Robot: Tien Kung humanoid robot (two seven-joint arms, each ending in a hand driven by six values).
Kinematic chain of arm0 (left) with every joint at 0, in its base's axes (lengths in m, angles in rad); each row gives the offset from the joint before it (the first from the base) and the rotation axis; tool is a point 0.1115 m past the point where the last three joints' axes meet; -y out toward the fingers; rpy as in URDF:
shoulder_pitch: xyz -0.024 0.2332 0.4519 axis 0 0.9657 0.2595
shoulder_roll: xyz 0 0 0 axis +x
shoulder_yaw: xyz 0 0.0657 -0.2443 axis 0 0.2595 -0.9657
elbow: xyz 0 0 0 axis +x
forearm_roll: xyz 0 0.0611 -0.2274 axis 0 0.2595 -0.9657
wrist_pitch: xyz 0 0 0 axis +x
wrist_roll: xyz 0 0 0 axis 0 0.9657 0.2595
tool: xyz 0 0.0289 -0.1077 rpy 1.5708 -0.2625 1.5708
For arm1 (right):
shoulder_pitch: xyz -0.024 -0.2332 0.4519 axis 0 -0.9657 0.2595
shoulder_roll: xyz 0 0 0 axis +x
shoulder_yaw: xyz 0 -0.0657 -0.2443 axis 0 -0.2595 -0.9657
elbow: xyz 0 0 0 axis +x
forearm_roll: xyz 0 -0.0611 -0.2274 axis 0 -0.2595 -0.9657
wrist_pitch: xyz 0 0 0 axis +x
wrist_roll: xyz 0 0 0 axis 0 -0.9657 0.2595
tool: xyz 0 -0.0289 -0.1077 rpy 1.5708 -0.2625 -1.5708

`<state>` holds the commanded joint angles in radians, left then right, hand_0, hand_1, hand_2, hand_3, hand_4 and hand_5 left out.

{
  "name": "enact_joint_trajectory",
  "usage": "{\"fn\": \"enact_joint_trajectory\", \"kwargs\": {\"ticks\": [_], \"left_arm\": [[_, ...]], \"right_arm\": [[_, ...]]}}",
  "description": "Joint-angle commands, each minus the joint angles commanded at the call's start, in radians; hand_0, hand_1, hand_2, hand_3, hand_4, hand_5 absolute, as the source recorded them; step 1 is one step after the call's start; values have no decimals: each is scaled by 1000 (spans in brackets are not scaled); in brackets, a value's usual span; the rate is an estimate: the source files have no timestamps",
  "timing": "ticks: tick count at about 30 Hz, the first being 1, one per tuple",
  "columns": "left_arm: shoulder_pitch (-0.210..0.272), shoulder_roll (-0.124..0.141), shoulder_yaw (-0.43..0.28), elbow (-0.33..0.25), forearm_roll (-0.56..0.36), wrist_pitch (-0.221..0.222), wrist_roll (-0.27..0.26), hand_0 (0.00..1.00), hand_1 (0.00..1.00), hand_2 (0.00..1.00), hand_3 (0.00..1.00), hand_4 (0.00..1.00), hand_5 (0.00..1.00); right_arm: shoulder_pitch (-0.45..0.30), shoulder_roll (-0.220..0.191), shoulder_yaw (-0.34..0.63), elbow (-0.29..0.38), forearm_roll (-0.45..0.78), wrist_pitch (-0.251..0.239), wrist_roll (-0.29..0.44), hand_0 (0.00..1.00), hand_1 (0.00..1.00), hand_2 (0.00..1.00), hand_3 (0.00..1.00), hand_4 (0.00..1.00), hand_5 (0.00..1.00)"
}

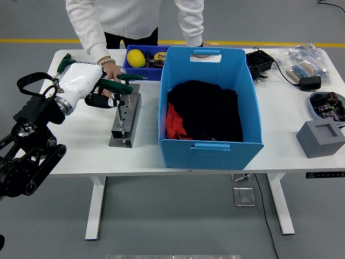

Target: Lift tool from toolbox,place it in box,lift tool from toolbox,place it in box

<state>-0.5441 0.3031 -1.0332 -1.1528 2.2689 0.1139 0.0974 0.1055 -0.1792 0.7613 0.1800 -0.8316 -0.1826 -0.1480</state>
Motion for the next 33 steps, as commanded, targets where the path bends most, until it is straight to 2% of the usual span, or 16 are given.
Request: {"fn": "enact_joint_trajectory", "kwargs": {"ticks": [1, 2, 7, 8, 12, 14, 19, 33], "left_arm": [[1, 0, 1, 2, 0, 3, 0, 183, 34, 63, 75, 867, 539], [2, 0, 2, 3, 0, 7, 1, 180, 27, 58, 70, 795, 518], [3, 3, 5, 0, 0, 36, 5, 180, 27, 58, 70, 795, 518], [3, 4, 5, -2, 0, 42, 7, 183, 17, 48, 54, 741, 501], [1, 10, 3, -7, -6, 46, 9, 183, 17, 48, 54, 741, 501], [-1, 14, 1, -12, -11, 43, 11, 184, 15, 47, 53, 703, 472], [-1, 22, -2, -22, -14, 32, 12, 184, 15, 47, 53, 703, 472], [-7, 62, -38, -87, -88, -47, 26, 183, 12, 45, 50, 688, 459]], "right_arm": [[0, 0, 0, 0, -1, 0, 0, 634, 624, 705, 540, 796, 586], [0, 0, 0, 0, -1, 0, 0, 633, 623, 705, 541, 796, 586], [-2, 1, 1, 0, -3, 0, 0, 633, 623, 705, 541, 796, 586], [-2, 1, 1, 0, -4, 0, 0, 633, 623, 705, 540, 797, 584], [-1, 0, 2, 0, -4, 0, 0, 633, 623, 705, 540, 797, 584], [-1, 0, 1, 0, -1, 0, 1, 633, 623, 705, 540, 797, 584], [-1, -1, 1, 0, 2, -1, 2, 633, 623, 705, 540, 797, 584], [-2, 0, 10, 0, 1, -1, 0, 634, 623, 706, 541, 796, 584]]}}
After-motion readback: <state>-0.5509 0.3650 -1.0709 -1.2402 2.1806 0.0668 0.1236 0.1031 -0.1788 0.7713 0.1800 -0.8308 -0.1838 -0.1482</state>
